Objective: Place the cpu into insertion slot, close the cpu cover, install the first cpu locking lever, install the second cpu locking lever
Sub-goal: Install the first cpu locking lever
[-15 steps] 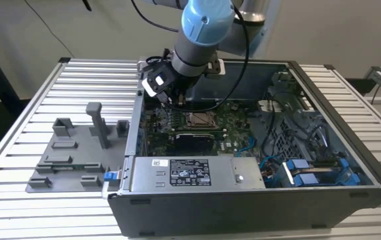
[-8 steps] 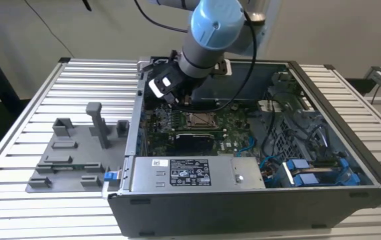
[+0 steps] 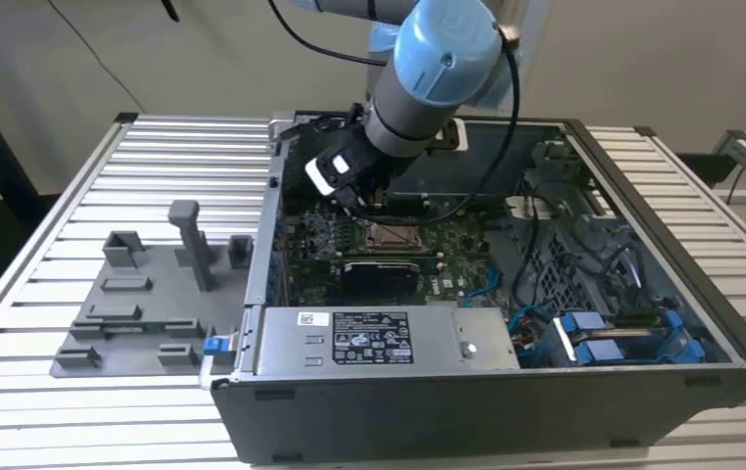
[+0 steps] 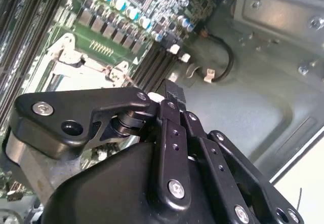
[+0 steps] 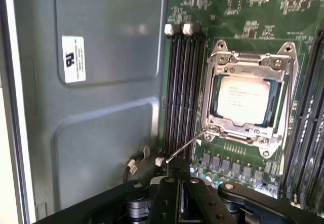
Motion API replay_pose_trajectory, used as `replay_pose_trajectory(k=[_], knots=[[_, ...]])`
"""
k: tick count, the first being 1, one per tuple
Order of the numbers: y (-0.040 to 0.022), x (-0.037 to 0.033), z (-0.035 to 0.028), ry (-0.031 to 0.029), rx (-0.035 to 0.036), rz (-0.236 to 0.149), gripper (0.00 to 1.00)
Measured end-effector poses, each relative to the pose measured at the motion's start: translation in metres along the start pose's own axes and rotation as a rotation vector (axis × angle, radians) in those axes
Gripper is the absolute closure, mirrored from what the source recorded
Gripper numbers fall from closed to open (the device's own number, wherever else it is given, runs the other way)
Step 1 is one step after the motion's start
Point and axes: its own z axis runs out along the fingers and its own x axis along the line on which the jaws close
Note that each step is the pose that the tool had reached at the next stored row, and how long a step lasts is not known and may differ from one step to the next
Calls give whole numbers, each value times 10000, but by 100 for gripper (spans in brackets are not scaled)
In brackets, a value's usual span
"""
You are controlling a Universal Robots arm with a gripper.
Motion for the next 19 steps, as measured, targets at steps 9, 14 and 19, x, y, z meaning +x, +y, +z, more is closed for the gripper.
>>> replay_pose_trajectory(k=[9,14,19], knots=[[95,-32,-32,59,-2,-9,89],[95,-32,-34,-114,17,6,89],[94,-21,-42,-782,7,51,89]])
